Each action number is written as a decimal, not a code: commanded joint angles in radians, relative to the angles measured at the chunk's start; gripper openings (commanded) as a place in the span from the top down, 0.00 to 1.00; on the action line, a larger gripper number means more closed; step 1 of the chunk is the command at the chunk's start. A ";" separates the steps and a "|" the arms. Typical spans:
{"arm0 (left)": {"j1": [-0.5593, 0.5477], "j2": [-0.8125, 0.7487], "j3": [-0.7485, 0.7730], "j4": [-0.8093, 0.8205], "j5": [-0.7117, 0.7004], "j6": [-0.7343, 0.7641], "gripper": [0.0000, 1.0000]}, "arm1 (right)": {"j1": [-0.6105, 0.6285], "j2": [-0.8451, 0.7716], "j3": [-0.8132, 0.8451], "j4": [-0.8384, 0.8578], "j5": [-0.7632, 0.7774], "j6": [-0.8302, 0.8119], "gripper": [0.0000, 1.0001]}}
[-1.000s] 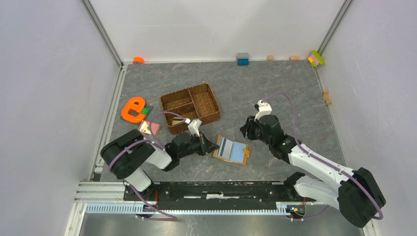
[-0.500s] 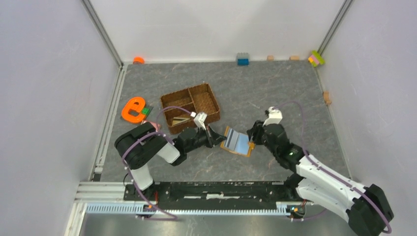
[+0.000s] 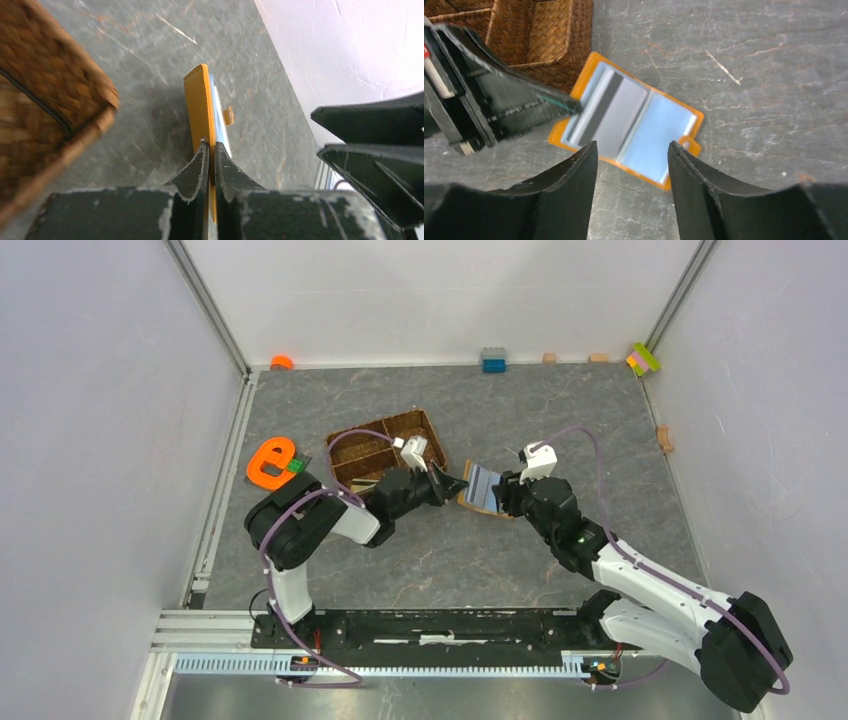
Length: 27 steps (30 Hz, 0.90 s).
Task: Take the credit cards out of the card holder
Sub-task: Remove the credit card from the card holder.
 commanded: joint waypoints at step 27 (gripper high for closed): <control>0.087 0.014 -0.038 0.040 0.104 0.078 0.91 | 0.001 0.067 -0.025 0.187 -0.144 -0.093 0.19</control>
